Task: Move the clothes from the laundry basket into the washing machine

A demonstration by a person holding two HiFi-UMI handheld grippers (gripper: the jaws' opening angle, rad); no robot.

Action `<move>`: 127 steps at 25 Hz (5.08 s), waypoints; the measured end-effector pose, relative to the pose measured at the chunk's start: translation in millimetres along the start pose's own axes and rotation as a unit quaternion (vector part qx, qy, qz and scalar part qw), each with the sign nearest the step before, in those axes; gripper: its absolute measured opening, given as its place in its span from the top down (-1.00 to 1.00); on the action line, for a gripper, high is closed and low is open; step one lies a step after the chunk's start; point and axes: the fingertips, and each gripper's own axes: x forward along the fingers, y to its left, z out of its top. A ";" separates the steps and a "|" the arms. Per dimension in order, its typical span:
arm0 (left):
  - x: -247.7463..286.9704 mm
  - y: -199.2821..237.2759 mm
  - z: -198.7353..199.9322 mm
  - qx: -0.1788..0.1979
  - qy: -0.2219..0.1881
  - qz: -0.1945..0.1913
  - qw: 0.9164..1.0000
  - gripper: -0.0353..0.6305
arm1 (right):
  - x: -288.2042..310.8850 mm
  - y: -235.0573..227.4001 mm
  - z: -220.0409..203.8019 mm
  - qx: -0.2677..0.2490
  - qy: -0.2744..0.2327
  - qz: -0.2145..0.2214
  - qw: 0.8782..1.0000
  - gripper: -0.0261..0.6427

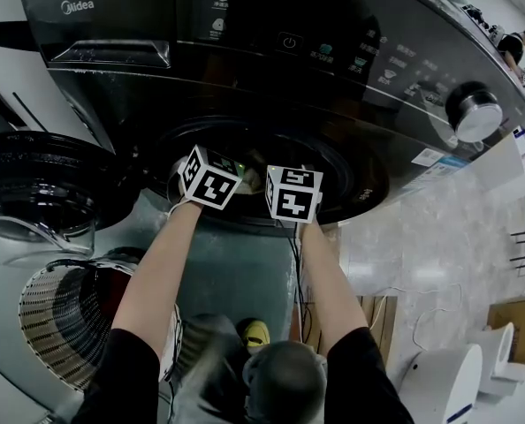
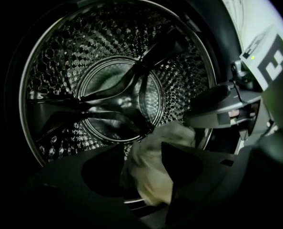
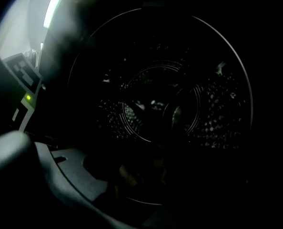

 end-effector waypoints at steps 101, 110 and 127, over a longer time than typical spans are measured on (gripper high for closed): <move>-474.7 143.2 390.5 -0.126 -0.140 -0.010 0.982 0.86 | -422.4 -94.2 466.4 0.111 -0.114 -0.009 0.987 0.91; -497.5 171.1 394.1 -0.125 -0.164 -0.001 0.979 0.86 | -447.6 -91.1 487.2 0.100 -0.133 -0.030 0.986 0.91; -512.1 187.7 403.5 -0.126 -0.178 0.016 0.976 0.86 | -456.1 -95.5 498.2 0.102 -0.130 -0.055 0.985 0.91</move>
